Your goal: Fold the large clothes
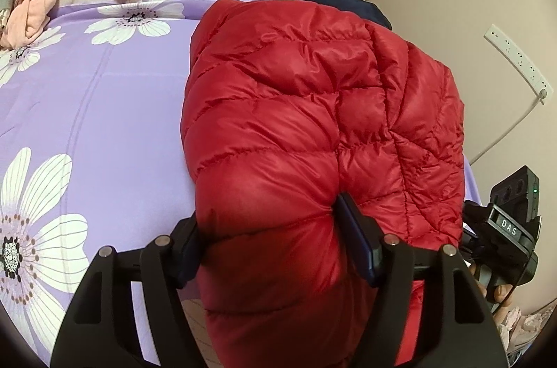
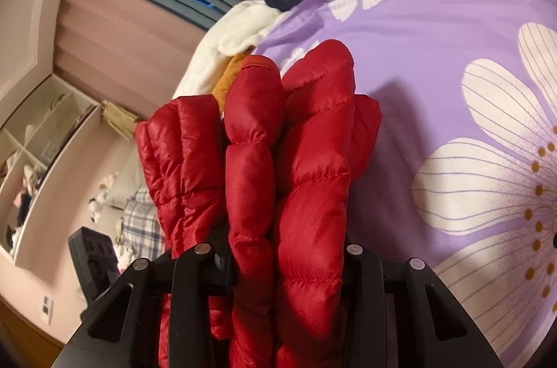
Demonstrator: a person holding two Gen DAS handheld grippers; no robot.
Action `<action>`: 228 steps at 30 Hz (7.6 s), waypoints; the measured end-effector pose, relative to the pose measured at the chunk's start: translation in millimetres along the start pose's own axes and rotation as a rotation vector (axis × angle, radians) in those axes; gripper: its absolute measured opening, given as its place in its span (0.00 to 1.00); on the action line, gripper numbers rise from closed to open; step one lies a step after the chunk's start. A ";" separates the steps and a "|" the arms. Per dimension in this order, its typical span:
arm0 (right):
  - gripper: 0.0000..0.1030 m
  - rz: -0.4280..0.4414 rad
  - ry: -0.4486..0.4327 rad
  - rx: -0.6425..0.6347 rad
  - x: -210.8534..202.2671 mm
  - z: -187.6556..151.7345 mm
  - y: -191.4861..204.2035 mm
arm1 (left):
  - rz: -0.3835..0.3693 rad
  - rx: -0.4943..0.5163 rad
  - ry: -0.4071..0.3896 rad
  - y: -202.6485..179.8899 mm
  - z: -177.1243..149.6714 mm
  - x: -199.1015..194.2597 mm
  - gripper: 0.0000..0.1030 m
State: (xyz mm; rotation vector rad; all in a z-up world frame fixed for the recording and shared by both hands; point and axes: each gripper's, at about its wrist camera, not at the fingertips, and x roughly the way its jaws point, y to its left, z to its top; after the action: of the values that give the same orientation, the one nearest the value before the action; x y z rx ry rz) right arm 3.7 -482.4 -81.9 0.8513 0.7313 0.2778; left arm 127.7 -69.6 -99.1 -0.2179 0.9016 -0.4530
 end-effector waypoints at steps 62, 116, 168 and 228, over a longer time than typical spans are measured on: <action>0.38 0.147 0.160 -0.237 78.0 5.1 66.4 | 0.076 -0.200 -0.150 12.4 -32.9 -55.8 0.67; 0.38 0.142 0.213 -0.211 145.7 4.4 79.7 | 0.119 -0.233 -0.137 -0.1 -22.2 -37.3 0.67; 0.49 0.014 0.029 -0.321 89.2 7.2 99.5 | 0.294 -0.128 -0.079 -21.6 -34.2 -35.0 0.76; 0.91 -0.265 0.115 -0.651 32.2 -65.2 180.9 | 0.441 -0.078 -0.090 -90.2 -94.2 -165.9 0.99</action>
State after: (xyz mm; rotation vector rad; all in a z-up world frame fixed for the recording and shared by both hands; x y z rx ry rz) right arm -7.1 -312.3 12.7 0.1195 0.7864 0.3031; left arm -61.8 -71.5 -6.2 -0.1039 0.8503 0.0013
